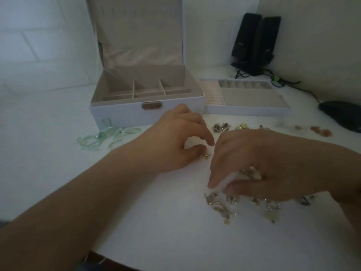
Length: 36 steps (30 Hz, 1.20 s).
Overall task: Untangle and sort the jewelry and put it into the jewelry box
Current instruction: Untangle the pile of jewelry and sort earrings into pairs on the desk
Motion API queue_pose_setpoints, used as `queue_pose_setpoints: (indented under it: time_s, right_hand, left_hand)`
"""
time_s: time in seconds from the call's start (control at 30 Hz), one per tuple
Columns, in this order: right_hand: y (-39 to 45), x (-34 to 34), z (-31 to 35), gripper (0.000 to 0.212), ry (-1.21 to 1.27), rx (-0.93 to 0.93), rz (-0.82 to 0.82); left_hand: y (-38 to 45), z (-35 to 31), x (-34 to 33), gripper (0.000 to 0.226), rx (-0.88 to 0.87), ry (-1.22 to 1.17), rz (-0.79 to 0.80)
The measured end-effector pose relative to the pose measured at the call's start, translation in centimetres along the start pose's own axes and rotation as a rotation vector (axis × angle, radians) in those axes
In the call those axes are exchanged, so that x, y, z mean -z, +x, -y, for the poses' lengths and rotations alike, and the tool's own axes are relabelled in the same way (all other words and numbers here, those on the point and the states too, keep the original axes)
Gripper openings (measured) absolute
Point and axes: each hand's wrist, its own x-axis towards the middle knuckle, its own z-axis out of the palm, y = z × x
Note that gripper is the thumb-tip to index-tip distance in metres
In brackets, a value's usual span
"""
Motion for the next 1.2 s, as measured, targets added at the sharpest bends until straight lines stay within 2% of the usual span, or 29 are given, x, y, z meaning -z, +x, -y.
queue_pose_setpoints:
  time_s: [0.13,0.23,0.3,0.5,0.57,0.63,0.73,0.83,0.97,1.1,1.2]
  right_hand:
    - [-0.1,-0.5,1.0,0.021,-0.115,0.067,0.013]
    - [-0.2,-0.6,1.8,0.038,-0.227,0.012,0.019]
    - [-0.1,-0.9,2.1,0.042,-0.271,0.003,0.020]
    - [0.4,-1.6,2.3,0.023,-0.280,0.098,0.007]
    - [0.3,-0.8,2.0,0.021,-0.159,0.098,0.029]
    - [-0.3,0.6,1.3,0.017,0.049,0.024,-0.007]
    - [-0.9,2.1,-0.4,0.010,0.252,-0.130,-0.267]
    - [-0.2,1.2,-2.1,0.014,0.255,-0.345,-0.449]
    - [0.9,-0.3,-2.9,0.013,0.135,-0.496,-0.450]
    - [1.3,-1.3,-3.2,0.016,0.007,-0.514,-0.321]
    - [1.4,-1.7,-3.5,0.019,-0.066,-0.500,-0.304]
  left_hand:
    - [-0.1,0.1,-0.3,0.016,-0.042,-0.008,0.028]
    - [-0.2,0.3,0.1,0.018,-0.036,0.013,0.052]
    - [-0.2,0.4,0.3,0.013,-0.030,0.023,0.043]
    - [-0.3,0.5,1.0,0.025,0.011,-0.019,0.026]
    - [-0.4,0.3,1.1,0.022,0.004,-0.021,0.042]
    - [-0.5,0.2,1.0,0.024,0.004,-0.013,0.044]
    - [-0.7,0.0,0.7,0.026,-0.014,0.059,0.067]
    - [-0.5,0.0,0.5,0.030,0.003,0.093,0.088]
    - [-0.4,-0.1,0.3,0.029,0.026,0.102,0.083]
    - [-0.3,-0.2,0.1,0.025,0.049,0.116,0.059]
    - [-0.3,-0.2,0.1,0.024,0.059,0.112,0.036]
